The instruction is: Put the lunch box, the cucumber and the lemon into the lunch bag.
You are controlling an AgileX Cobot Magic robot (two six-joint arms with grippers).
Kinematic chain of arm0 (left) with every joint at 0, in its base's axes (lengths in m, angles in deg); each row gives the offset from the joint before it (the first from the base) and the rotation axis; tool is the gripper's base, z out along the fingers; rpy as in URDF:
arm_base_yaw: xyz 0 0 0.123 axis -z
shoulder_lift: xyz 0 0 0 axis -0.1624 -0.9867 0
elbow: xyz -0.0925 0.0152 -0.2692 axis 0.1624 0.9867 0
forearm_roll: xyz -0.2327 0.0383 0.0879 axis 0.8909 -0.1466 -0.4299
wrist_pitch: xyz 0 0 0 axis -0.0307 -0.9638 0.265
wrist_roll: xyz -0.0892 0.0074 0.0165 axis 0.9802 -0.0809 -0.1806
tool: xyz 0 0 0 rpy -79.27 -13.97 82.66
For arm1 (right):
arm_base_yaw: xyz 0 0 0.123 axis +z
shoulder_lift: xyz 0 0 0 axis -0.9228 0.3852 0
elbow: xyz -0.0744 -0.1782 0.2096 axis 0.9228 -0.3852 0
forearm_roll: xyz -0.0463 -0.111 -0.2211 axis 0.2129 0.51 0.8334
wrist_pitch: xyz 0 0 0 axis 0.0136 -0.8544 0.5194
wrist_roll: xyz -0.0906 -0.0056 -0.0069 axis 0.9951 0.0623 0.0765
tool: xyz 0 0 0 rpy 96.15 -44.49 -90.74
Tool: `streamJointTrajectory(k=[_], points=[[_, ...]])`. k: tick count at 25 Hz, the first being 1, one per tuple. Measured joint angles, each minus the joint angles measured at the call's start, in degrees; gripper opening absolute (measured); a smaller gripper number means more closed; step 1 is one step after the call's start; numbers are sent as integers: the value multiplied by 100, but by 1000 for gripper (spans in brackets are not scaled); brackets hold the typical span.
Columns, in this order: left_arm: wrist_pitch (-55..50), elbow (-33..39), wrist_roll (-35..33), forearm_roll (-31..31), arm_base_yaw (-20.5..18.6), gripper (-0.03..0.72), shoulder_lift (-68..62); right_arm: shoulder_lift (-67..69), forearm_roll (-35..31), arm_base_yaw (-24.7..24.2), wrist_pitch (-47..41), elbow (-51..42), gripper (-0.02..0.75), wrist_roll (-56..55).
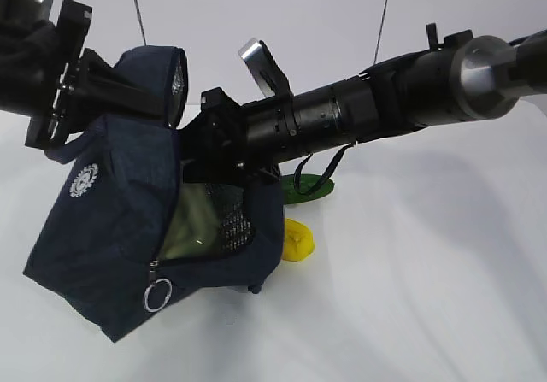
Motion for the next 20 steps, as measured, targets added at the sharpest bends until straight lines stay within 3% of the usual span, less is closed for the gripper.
streamJointTrajectory(k=[11, 20], points=[[13, 0, -36, -1, 5, -3, -12, 0, 117, -109, -561, 187, 390, -12], [63, 0, -36, -134, 5, -3, -12, 0, 1016, -683, -1202, 826, 390, -179]])
